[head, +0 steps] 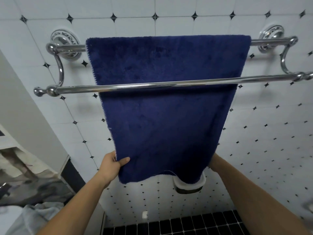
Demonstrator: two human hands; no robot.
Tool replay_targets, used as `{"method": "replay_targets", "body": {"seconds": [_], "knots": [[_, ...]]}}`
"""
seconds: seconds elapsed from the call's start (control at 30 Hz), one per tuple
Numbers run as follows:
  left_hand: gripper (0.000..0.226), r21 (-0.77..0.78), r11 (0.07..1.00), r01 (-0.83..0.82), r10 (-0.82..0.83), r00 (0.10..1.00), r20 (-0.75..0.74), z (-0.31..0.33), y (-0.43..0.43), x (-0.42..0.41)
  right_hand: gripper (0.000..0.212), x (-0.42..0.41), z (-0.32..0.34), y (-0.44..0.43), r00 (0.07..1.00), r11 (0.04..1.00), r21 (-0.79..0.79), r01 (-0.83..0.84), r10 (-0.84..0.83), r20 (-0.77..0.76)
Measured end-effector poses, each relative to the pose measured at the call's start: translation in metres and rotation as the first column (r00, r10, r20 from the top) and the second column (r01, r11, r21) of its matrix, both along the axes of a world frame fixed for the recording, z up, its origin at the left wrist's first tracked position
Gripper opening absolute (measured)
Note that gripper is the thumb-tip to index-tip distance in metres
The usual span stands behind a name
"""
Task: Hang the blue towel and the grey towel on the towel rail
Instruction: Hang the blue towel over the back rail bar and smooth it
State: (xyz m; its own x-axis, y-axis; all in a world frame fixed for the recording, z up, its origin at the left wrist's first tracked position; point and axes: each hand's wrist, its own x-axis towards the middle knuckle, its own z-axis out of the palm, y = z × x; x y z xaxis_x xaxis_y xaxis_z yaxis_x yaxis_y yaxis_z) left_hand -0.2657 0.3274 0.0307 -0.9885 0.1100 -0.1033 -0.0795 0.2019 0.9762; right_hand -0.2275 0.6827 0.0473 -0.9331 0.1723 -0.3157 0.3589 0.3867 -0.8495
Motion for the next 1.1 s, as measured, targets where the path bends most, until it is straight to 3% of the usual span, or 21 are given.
{"method": "replay_targets", "body": {"seconds": [0.07, 0.17, 0.23, 0.33, 0.43, 0.5, 0.53, 0.6, 0.63, 0.7, 0.77, 0.9, 1.1], "knots": [[0.014, -0.044, 0.999, -0.003, 0.002, 1.0, -0.015, 0.0, 0.001, -0.004, 0.035, -0.007, -0.005, 0.012, 0.987, 0.988, -0.101, 0.118, -0.128, -0.101], [0.011, -0.099, 0.995, -0.017, 0.014, 1.0, -0.025, -0.004, 0.007, -0.008, 0.037, -0.011, -0.017, 0.031, 0.972, 0.979, -0.106, 0.175, -0.19, -0.141], [0.008, -0.091, 0.994, -0.065, 0.064, 0.998, -0.023, -0.008, 0.011, -0.011, 0.034, -0.01, -0.029, 0.037, 0.99, 0.994, 0.016, 0.107, -0.105, -0.096], [0.008, -0.074, 0.993, -0.088, 0.088, 0.996, -0.008, -0.01, 0.01, -0.014, 0.01, -0.006, -0.052, 0.043, 1.0, 0.968, 0.25, 0.028, -0.023, -0.021], [0.009, -0.082, 0.99, -0.111, 0.111, 0.994, -0.008, -0.011, 0.012, -0.016, 0.014, 0.002, -0.064, 0.047, 0.987, 0.948, 0.277, 0.157, -0.154, -0.035], [0.011, -0.081, 0.987, -0.135, 0.135, 0.991, -0.006, -0.011, 0.014, -0.016, 0.012, 0.007, -0.063, 0.053, 0.95, 0.942, 0.141, 0.306, -0.292, -0.111], [0.012, -0.084, 0.986, -0.147, 0.147, 0.989, -0.007, -0.012, 0.015, -0.016, 0.01, 0.01, -0.061, 0.057, 0.914, 0.927, -0.038, 0.372, -0.373, -0.161], [0.019, -0.074, 0.982, -0.174, 0.174, 0.985, -0.01, -0.011, 0.015, -0.014, 0.015, 0.018, -0.055, 0.064, 0.867, 0.861, -0.374, 0.346, -0.446, -0.224], [0.023, -0.067, 0.98, -0.186, 0.185, 0.982, -0.026, -0.01, 0.015, -0.013, 0.025, 0.022, -0.053, 0.066, 0.878, 0.861, -0.439, 0.255, -0.397, -0.267], [0.031, -0.073, 0.976, -0.207, 0.202, 0.977, -0.073, -0.005, 0.016, -0.01, 0.039, 0.027, -0.047, 0.061, 0.926, 0.94, -0.322, 0.11, -0.215, -0.311], [0.03, -0.12, 0.965, -0.233, 0.222, 0.97, -0.096, 0.0, 0.017, -0.012, 0.035, 0.018, -0.049, 0.054, 0.949, 0.988, -0.123, 0.088, -0.121, -0.292], [0.033, -0.234, 0.925, -0.3, 0.282, 0.953, -0.109, 0.009, 0.02, -0.017, 0.025, -0.014, -0.049, 0.045, 0.943, 0.972, 0.108, 0.21, -0.172, -0.286], [0.016, -0.183, 0.937, -0.299, 0.286, 0.953, -0.096, 0.01, 0.014, 0.0, 0.042, -0.025, -0.053, 0.039, 0.95, 0.885, 0.347, 0.309, -0.269, -0.16]]}}
